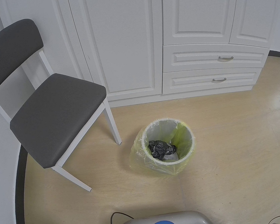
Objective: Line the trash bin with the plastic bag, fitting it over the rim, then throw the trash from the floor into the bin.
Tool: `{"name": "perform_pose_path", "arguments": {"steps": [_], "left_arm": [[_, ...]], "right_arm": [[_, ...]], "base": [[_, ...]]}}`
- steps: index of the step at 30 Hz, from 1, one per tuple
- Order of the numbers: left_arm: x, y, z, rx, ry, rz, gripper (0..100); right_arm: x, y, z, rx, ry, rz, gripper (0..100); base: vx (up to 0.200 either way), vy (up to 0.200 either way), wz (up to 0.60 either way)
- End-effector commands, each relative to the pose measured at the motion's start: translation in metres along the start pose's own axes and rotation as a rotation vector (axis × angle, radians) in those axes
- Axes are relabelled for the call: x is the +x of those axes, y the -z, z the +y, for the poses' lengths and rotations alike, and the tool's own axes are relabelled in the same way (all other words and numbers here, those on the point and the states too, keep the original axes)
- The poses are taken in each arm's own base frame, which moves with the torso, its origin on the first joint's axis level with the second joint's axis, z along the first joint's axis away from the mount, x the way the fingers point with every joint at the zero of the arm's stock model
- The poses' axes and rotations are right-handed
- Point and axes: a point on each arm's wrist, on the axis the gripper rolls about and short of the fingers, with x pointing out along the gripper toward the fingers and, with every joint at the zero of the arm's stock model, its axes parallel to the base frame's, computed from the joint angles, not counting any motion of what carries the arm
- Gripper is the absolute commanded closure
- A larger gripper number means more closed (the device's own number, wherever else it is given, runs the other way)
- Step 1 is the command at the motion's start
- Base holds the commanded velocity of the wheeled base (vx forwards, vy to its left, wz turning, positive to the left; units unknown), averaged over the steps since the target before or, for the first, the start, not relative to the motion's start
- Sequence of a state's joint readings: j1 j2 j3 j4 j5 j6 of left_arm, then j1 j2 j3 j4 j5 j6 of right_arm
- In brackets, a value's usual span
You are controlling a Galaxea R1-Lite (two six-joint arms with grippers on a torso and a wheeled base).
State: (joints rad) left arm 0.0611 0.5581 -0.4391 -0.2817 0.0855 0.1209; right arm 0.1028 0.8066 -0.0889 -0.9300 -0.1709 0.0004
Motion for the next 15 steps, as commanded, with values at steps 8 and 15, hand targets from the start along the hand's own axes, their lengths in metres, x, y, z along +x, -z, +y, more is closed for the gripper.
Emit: {"name": "perform_pose_path", "arguments": {"steps": [8,15], "left_arm": [[-0.074,-0.016,0.010,-0.184,-0.039,-0.088,0],[-0.081,-0.009,0.009,-0.184,-0.034,-0.083,0]], "right_arm": [[-0.080,-0.017,-0.013,0.070,0.044,-0.192,0],[-0.095,-0.006,-0.014,0.130,-0.008,-0.243,0]], "base": [[0.000,0.000,0.00],[0.000,0.000,0.00]]}}
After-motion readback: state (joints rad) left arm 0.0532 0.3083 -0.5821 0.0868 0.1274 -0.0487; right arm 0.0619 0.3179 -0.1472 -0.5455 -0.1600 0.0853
